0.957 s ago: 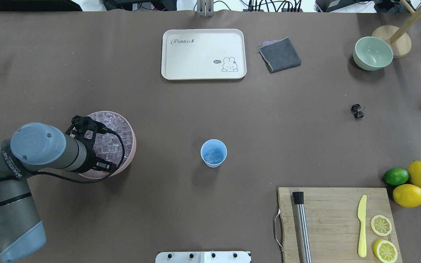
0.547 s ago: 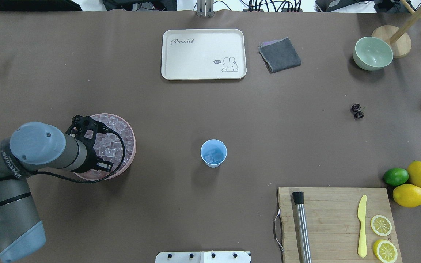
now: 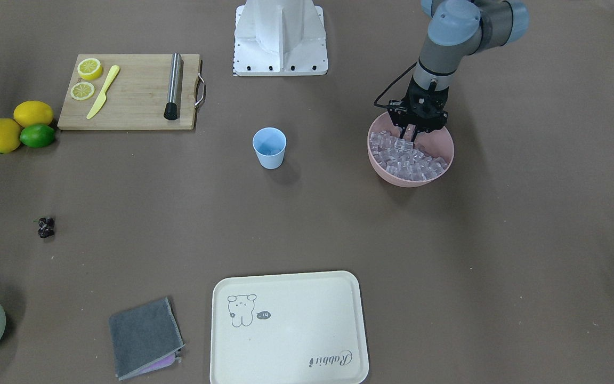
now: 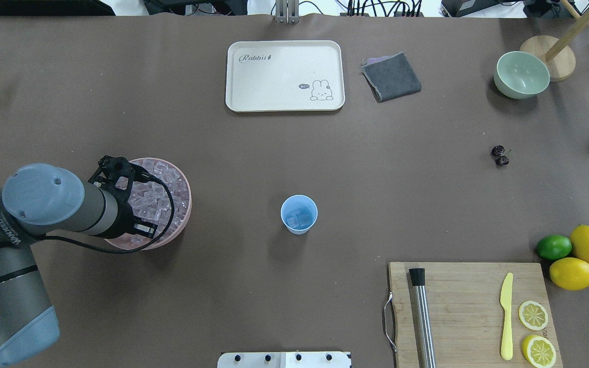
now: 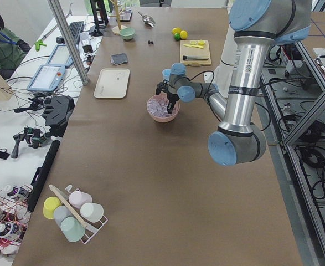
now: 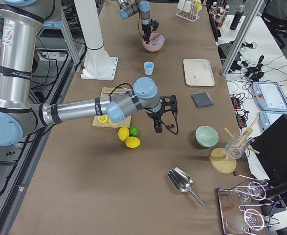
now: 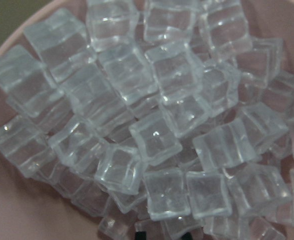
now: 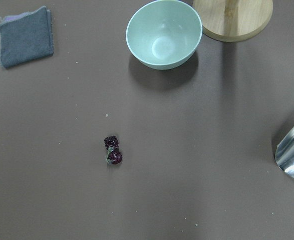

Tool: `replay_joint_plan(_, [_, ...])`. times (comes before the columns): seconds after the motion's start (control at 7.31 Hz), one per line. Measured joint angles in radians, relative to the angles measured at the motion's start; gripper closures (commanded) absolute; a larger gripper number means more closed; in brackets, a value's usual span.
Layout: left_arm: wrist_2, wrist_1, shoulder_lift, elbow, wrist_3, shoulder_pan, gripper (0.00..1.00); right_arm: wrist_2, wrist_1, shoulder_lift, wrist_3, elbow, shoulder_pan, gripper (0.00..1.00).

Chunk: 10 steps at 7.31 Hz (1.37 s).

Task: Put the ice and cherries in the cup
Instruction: 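Carry the ice cube with the left gripper over the cup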

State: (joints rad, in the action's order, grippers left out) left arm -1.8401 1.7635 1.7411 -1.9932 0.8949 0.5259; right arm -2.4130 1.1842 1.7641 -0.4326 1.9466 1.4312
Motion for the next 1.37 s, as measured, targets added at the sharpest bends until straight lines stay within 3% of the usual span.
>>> replay_joint_plan(0.41, [-0.047, 0.000, 0.013, -0.043, 0.004, 0.046, 1.00, 0.000, 0.000, 0.000, 0.000, 0.000, 0.000, 0.00])
replay_joint_plan(0.68, [-0.051, 0.003, 0.077, -0.048, 0.040, 0.065, 1.00, 0.000, 0.000, 0.000, 0.000, 0.000, 0.000, 0.00])
replay_joint_plan(1.09, [-0.042, 0.002, 0.267, 0.018, 0.286, 0.052, 1.00, 0.000, 0.000, 0.000, 0.000, 0.000, 0.000, 0.00])
replay_joint_plan(1.37, [0.057, 0.002, 0.381, 0.082, 0.421, -0.020, 1.00, 0.000, 0.000, 0.000, 0.000, 0.001, 0.000, 0.00])
